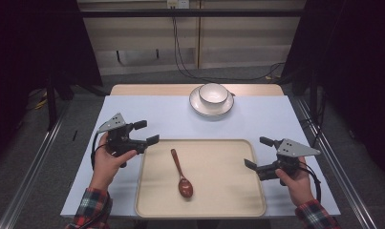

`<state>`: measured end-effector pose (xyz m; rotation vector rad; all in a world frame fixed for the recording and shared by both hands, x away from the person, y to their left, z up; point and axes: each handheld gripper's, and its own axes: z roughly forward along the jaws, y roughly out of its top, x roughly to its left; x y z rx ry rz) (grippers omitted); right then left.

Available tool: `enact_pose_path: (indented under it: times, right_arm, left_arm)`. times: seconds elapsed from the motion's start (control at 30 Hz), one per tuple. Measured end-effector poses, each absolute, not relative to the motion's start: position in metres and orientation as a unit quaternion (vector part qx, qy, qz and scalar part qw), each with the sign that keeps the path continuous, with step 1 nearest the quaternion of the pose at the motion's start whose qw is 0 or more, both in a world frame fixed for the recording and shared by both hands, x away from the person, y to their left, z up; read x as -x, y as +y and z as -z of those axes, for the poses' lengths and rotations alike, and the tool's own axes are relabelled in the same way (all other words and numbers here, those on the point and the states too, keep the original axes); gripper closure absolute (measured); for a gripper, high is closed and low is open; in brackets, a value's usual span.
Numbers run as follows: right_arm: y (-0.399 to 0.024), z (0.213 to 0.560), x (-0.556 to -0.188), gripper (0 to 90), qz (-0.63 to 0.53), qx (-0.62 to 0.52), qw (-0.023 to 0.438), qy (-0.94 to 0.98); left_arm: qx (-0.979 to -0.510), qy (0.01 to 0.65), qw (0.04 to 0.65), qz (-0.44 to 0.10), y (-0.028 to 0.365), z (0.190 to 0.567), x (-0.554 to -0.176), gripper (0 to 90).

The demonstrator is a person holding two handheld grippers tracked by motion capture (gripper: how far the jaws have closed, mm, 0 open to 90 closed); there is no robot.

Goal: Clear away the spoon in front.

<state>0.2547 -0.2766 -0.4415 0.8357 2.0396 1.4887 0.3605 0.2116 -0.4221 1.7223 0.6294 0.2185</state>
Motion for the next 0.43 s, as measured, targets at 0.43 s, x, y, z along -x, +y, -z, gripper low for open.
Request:
enact_pose_path:
  times: [0.43]
  right_arm:
    - [-0.276,0.443,-0.255,2.1,-0.536,-0.305,0.238,0.750]
  left_arm:
    - [-0.734,0.292,0.604,-0.110,0.226,0.425,-0.363,10.7]
